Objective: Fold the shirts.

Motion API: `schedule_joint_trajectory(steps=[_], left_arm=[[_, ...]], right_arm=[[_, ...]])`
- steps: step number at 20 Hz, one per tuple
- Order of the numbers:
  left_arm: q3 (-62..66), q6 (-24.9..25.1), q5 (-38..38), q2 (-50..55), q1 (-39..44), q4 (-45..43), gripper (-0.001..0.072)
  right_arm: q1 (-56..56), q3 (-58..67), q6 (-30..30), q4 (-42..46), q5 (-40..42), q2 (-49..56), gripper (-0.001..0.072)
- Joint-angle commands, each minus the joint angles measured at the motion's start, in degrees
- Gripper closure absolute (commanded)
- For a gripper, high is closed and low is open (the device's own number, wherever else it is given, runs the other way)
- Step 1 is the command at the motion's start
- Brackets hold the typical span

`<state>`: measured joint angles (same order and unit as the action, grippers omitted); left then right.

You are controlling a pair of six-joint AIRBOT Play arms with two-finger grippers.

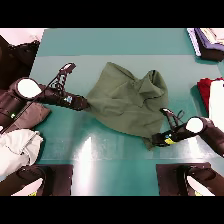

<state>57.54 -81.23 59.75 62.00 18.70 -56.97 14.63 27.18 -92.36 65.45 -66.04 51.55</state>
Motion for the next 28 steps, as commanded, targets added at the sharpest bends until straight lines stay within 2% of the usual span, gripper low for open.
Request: schedule_joint_trajectory(steps=[1, 5, 9, 12, 16, 19, 23, 26, 28], left_arm=[[0.0, -0.4, 0.6, -0.2, 0.0, 0.0, 0.0686], [9.1, -1.1, 0.3, -0.6, -0.1, -0.8, 0.0686], [30.9, -1.1, 0.0, -1.3, 0.0, -6.5, 0.0686], [49.4, -1.0, -0.6, -1.3, 0.0, -9.3, 0.0686], [66.8, -0.9, -1.4, -2.0, 0.0, -9.4, 0.0686], [66.9, -0.9, -3.6, -6.9, 0.0, -9.3, 0.0686], [66.1, -0.9, -1.0, -9.3, 0.0, -6.9, 0.0686], [58.4, -0.9, 1.7, -9.3, 0.0, -9.1, 0.0686], [51.4, -1.1, 1.6, -8.3, 0.0, -15.0, 0.0686]], right_arm=[[4.2, 4.3, -0.3, 3.2, 1.2, 5.0, 0.0689], [4.5, 15.0, -3.1, 6.4, 1.6, -1.0, 0.0691], [4.5, 34.2, -12.4, 28.2, 5.3, -10.5, 0.0691], [4.5, 50.3, -12.7, 37.7, 6.9, -12.0, 0.0692], [4.5, 70.6, -9.9, 39.6, 6.2, -8.7, 0.0692], [4.5, 83.7, -6.1, 39.6, -0.2, -4.6, 0.0691], [4.5, 95.1, -3.5, 39.6, -6.7, 0.7, 0.0692], [4.5, 93.9, -3.0, 39.6, -6.2, 4.0, 0.0691], [4.5, 88.8, -3.1, 39.6, -6.4, 6.8, 0.0692]])
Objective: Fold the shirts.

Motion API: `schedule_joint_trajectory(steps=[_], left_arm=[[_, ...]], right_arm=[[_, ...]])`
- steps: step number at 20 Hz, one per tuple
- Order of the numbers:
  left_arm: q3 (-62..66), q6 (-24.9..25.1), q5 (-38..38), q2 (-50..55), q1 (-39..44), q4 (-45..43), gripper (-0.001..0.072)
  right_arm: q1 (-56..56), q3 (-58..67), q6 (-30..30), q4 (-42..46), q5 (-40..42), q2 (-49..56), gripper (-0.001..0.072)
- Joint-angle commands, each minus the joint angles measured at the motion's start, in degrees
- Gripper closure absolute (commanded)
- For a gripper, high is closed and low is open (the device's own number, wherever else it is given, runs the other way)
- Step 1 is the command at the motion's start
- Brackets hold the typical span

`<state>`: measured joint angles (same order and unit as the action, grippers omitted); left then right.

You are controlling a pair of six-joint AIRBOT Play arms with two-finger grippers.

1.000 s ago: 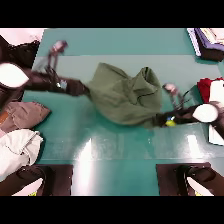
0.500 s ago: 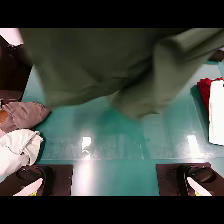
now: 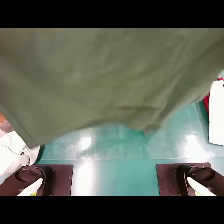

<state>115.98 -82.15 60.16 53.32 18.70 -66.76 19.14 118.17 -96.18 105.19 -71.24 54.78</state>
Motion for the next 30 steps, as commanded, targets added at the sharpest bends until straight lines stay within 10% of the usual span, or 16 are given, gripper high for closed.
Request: schedule_joint_trajectory(steps=[1, 5, 12, 13, 14, 15, 17, 22, 30], left_arm=[[-9.9, -1.0, 1.8, 1.5, 0.0, -9.0, 0.0686], [-19.8, -5.0, 6.4, 9.5, -0.1, -22.9, 0.0686], [-25.7, -9.7, 0.3, 30.0, -2.5, -22.9, 0.0684], [-25.7, -11.0, 0.3, 31.6, -3.9, -22.3, 0.0546], [-25.7, -12.0, 0.7, 32.7, -5.7, -21.4, 0.0213], [-25.7, -12.4, 1.5, 33.0, -7.3, -20.3, 0.0093], [-25.3, -12.3, 4.2, 32.6, -10.3, -19.7, 0.0091], [-25.9, -4.2, 18.8, 30.3, -14.5, -15.5, 0.0093], [-57.4, 2.5, 10.6, 21.4, -14.5, -2.6, 0.0091]], right_arm=[[0.0, -4.7, 0.7, -0.2, -2.0, 5.5, 0.0692], [0.0, -12.7, 0.7, -0.2, -3.8, 14.9, 0.0691], [-3.7, -21.1, -3.3, -0.8, 4.3, 29.7, 0.0688], [-4.9, -21.1, -4.0, -1.8, 4.8, 30.9, 0.0688], [-6.1, -21.1, -4.0, -3.8, 5.5, 31.8, 0.0686], [-7.6, -21.1, -3.9, -6.8, 6.1, 32.2, 0.0607], [-11.0, -20.3, -3.8, -12.4, 6.2, 32.2, 0.0223], [-17.2, -17.7, 2.6, -24.5, -0.4, 27.4, 0.0348], [-16.8, -17.7, 7.9, -29.1, -11.3, 17.7, 0.0348]])
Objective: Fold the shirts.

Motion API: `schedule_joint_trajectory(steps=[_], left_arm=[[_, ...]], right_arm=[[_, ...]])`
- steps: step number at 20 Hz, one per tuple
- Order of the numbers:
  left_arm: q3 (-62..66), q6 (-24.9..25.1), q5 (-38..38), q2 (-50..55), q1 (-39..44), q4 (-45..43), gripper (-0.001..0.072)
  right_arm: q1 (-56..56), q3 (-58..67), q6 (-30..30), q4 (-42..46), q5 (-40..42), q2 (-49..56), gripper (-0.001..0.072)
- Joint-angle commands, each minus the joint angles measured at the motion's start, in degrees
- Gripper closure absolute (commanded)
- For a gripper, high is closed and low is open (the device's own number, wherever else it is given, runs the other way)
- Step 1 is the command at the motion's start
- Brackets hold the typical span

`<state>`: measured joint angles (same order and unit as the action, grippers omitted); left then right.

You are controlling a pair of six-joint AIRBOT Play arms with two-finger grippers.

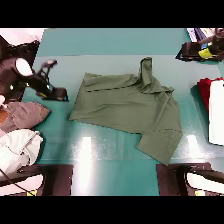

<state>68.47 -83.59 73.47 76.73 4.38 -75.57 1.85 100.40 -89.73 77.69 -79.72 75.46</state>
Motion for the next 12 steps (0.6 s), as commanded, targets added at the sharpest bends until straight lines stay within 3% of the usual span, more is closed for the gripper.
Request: schedule_joint_trajectory(steps=[1, 7, 10, 12], left_arm=[[-12.4, 4.6, -4.0, -2.0, -0.2, 6.9, 0.0092], [-18.1, 4.6, -10.8, -2.0, -0.2, 9.2, 0.0092], [-18.8, 7.5, -11.9, -2.0, -0.2, 14.1, 0.0112], [-18.9, 7.5, -12.0, -2.0, -0.2, 14.2, 0.0423]], right_arm=[[0.6, 0.1, 1.4, -1.5, -2.8, -3.8, 0.0348], [0.5, 0.1, 1.5, -1.6, -3.0, -7.1, 0.0348], [0.5, -1.1, 1.5, -1.6, -3.3, -8.0, 0.0348], [0.5, -4.4, 1.5, -1.5, -3.2, -9.2, 0.0348]])
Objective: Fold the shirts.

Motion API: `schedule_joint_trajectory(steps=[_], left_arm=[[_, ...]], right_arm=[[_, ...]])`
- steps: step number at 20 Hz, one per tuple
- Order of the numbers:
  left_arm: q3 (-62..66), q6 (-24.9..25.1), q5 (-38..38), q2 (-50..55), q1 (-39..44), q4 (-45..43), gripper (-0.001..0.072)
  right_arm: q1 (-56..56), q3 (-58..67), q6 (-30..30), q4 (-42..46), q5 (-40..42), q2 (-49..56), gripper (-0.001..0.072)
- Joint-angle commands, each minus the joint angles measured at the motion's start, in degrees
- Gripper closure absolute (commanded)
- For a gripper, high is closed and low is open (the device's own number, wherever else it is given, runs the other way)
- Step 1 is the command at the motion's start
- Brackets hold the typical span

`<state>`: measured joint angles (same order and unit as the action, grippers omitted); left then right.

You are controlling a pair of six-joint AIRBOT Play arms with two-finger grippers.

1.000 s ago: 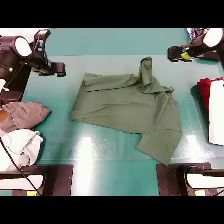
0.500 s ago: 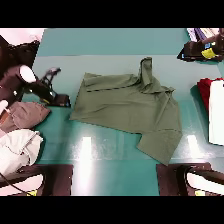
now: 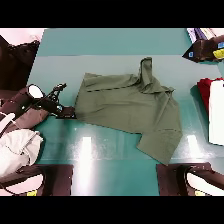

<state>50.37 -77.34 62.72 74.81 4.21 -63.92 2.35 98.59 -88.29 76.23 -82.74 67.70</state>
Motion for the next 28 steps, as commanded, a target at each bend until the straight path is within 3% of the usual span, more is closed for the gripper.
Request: schedule_joint_trajectory(steps=[1, 2, 9, 13, 15, 17, 24, 25, 28], left_arm=[[-0.8, 1.3, -1.2, 0.0, 0.0, 2.5, 0.0576], [-0.7, 1.2, -1.2, -0.1, 0.0, 2.5, 0.0679], [1.4, 1.4, 2.2, -3.2, 0.0, 2.5, 0.0686], [1.4, 1.3, 2.6, -4.4, 0.0, 2.5, 0.0686], [1.4, 1.3, 2.7, -4.4, 0.0, 2.6, 0.0686], [1.4, 1.3, 2.7, -4.4, 0.0, 2.7, 0.0685], [1.4, 1.3, 2.9, -4.4, 0.0, 2.7, 0.0686], [1.4, 1.2, 2.9, -4.4, 0.0, 2.7, 0.0686], [1.4, 1.2, 3.1, -4.4, 0.0, 2.8, 0.0686]], right_arm=[[-0.4, -5.0, 0.0, 0.0, -0.2, -2.5, 0.0348], [-0.9, -8.2, 0.0, 0.0, -0.2, -3.8, 0.0349], [-15.9, -43.3, 2.2, -0.1, 0.7, -13.5, 0.0345], [-24.4, -55.8, 5.7, -0.2, 3.8, -13.3, 0.0344], [-26.8, -58.7, 6.7, -0.2, 6.5, -13.0, 0.0341], [-27.4, -59.8, 7.9, -0.2, 6.3, -10.6, 0.0219], [-27.3, -59.7, 8.0, -1.5, 8.0, -2.7, 0.023], [-27.3, -59.7, 8.1, -3.1, 8.7, -2.3, 0.0276], [-26.7, -59.7, 8.3, -5.2, 9.2, -0.7, 0.0297]])
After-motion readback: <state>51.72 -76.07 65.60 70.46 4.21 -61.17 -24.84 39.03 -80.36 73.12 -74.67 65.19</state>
